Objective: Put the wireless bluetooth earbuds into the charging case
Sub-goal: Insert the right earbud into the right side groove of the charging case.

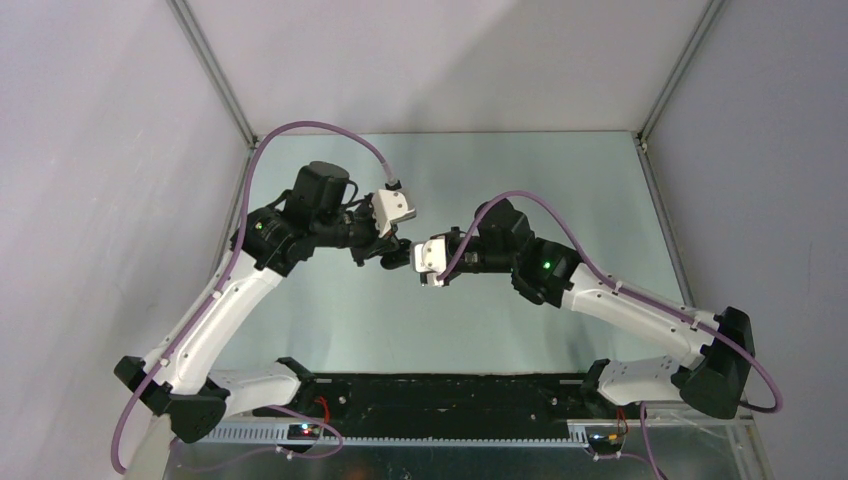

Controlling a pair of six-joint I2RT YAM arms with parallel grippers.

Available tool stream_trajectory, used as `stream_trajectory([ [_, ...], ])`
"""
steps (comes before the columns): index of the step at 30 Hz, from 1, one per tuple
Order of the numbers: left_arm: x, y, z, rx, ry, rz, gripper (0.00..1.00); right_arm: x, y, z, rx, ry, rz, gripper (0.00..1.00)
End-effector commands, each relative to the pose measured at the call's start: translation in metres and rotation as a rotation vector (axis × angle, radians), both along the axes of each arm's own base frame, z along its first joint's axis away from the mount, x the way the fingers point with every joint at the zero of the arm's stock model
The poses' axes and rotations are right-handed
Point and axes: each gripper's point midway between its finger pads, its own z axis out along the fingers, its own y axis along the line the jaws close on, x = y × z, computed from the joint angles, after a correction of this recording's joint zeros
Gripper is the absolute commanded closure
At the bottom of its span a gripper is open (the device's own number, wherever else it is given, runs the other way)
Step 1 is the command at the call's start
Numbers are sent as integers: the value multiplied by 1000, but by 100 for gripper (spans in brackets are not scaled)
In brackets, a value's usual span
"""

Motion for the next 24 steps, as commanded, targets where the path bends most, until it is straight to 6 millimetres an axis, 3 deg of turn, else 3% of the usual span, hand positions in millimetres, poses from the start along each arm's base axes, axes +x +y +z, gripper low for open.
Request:
stream_trajectory([
  [1,-2,-3,21,-44,-78,-32,100,6,0,11,14,2,-31,93],
  [14,-8,-3,17,-45,-76,-54,100,8,4,29,64,-7,-61,68],
  [21,-7,-2,15,-40,-77,-49,100,5,1,41,93,40,-69,64],
  [24,-7,-1,15,-36,-80,-46,100,-5,-5,49,112,108,-32,60],
])
